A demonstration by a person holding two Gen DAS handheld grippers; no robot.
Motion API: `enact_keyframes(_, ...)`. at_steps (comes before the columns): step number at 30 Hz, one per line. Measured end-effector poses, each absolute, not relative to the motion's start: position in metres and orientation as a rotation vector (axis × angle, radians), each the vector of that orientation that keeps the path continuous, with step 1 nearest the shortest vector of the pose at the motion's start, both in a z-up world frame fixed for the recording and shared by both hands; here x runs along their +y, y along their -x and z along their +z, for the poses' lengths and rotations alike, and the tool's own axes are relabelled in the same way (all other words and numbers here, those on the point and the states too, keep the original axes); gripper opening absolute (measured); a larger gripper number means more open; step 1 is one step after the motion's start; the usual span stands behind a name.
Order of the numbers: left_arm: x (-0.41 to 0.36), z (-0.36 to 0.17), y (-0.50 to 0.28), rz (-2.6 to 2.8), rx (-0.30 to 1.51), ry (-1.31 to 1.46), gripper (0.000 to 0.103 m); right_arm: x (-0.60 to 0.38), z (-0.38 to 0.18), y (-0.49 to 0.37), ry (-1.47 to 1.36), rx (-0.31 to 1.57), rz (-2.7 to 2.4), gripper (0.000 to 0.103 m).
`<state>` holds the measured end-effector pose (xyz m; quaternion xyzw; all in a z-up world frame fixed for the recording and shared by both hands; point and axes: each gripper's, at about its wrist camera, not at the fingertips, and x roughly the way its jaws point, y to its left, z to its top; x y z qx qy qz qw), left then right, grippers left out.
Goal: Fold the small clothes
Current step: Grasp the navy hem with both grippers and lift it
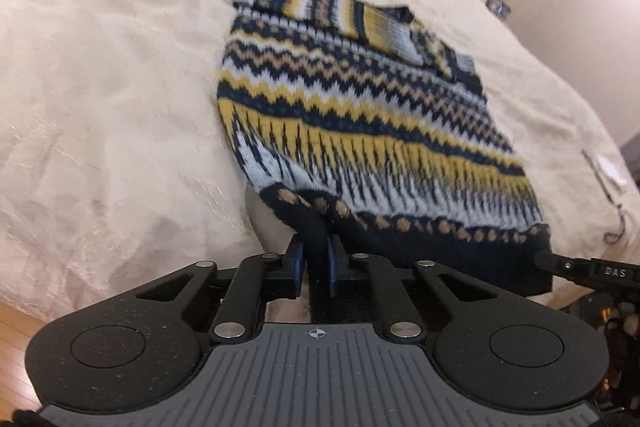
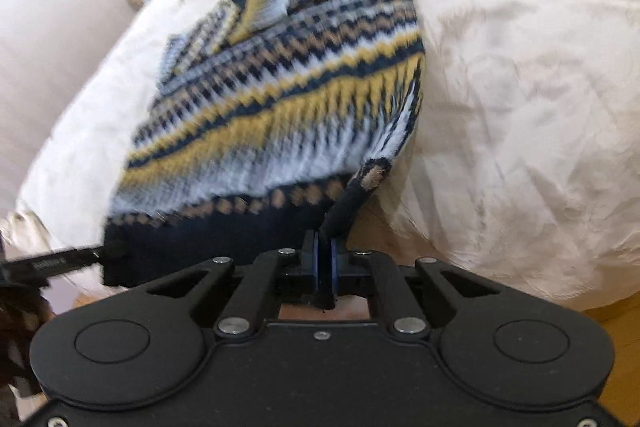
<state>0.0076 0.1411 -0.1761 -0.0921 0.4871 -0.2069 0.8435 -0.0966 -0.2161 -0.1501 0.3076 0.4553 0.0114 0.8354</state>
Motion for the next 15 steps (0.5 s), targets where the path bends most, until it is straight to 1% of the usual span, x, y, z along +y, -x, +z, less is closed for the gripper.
enact_keyframes(5,0.146,-0.174,-0.007,-0.407,1.015,0.181,0.008,-0.219,-0.136,0.094,-0.639,0.947,0.026,0.013)
enact_keyframes(7,0.145,-0.182,-0.008,-0.412,1.041,0.162,0.010,-0.217,-0.140,0.091,-0.610,0.972,0.020,0.013)
enact_keyframes(8,0.144,-0.186,-0.009,-0.410,1.057,0.151,0.014,-0.217,-0.144,0.090,-0.602,0.989,0.016,0.013)
enact_keyframes(9,0.142,-0.190,-0.009,-0.410,1.076,0.141,0.029,-0.217,-0.148,0.090,-0.600,1.004,0.014,0.013)
enact_keyframes(10,0.141,-0.194,-0.008,-0.413,1.085,0.136,0.041,-0.217,-0.153,0.089,-0.597,1.019,0.011,0.013)
enact_keyframes(11,0.140,-0.198,-0.007,-0.419,1.091,0.132,0.045,-0.216,-0.156,0.089,-0.595,1.034,0.010,0.013)
enact_keyframes(15,0.133,-0.206,-0.008,-0.445,1.096,0.139,0.046,-0.214,-0.167,0.088,-0.579,1.079,0.001,0.013)
